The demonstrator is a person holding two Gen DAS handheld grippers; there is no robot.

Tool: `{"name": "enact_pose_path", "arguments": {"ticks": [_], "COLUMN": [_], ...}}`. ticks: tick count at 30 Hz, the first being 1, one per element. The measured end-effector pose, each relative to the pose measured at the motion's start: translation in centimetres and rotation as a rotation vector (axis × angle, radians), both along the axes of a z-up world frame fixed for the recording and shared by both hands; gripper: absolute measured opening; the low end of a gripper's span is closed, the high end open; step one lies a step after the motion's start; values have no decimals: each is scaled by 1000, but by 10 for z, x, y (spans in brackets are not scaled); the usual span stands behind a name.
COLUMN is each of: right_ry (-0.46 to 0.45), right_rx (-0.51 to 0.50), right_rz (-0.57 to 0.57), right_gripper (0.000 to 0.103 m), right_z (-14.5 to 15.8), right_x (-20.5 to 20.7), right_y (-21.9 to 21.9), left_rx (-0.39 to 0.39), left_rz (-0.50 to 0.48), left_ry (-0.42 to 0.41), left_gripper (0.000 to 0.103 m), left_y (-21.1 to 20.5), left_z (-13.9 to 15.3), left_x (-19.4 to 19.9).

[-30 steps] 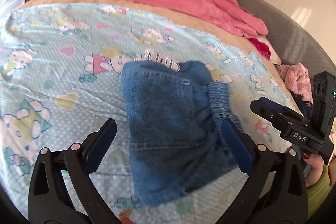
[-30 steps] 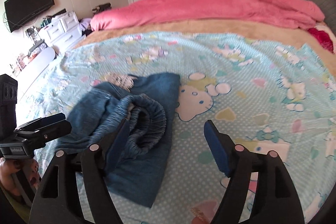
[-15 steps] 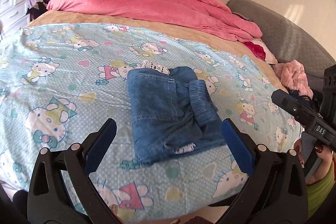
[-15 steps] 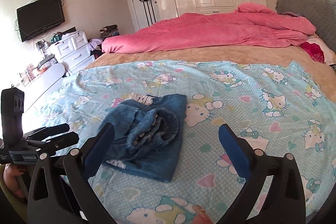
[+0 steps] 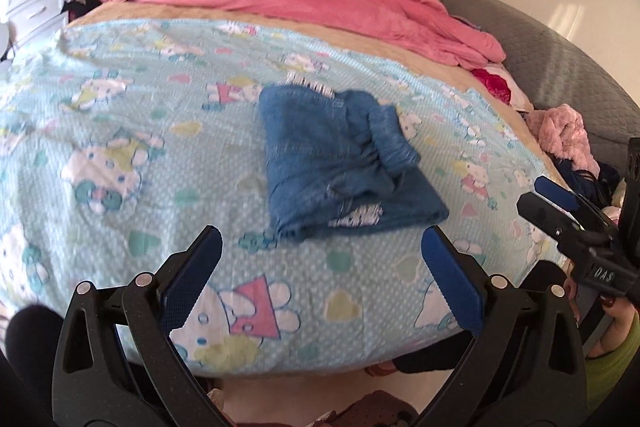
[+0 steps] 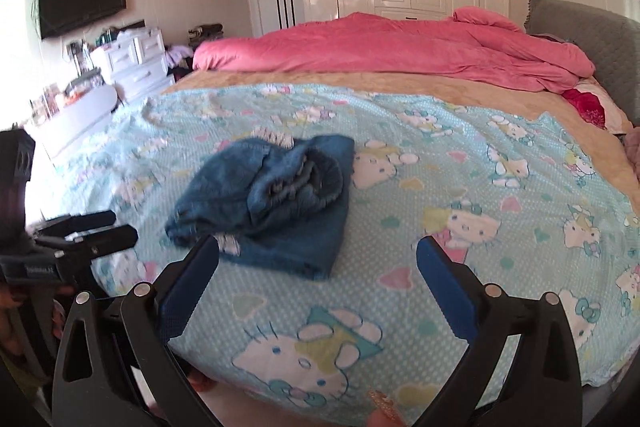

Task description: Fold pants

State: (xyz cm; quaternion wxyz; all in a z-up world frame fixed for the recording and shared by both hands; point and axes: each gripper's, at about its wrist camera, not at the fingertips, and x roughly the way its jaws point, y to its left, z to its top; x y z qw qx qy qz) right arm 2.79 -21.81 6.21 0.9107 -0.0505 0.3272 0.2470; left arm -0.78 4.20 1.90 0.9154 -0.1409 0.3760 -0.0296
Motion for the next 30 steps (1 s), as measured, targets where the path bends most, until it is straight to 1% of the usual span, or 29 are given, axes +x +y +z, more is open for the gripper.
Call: {"name": "enact_pose_path", "arguments": {"ticks": [2,4,8,13,24,30], "right_ry": [17,56,75,102,95,106], "right_rx": [-12,-7,-5,-3,-2,-4], "right_rz": [-5,-2,-12,-13,-23,-21], "right_gripper": [99,99,99,99,99,99], "right_z": [-10,-18,-27,-34,-34,-35], "right_x": [0,4,9,11,11,12], "right_y": [1,2,2,2,-1,-2], "left_rx": [4,6,1,2,2,4], "left_rz": [0,-10,-5,-5,0,10], "left_ry": [9,27,57,69,67,69], "left_gripper": [94,94,94,94,94,94], "left_y": [-1,-3,-3,-4,-6,-6], "left_z": [-7,-14,-24,-28,-27,-27], "left_x": [-3,-3,-1,1,1,0]}}
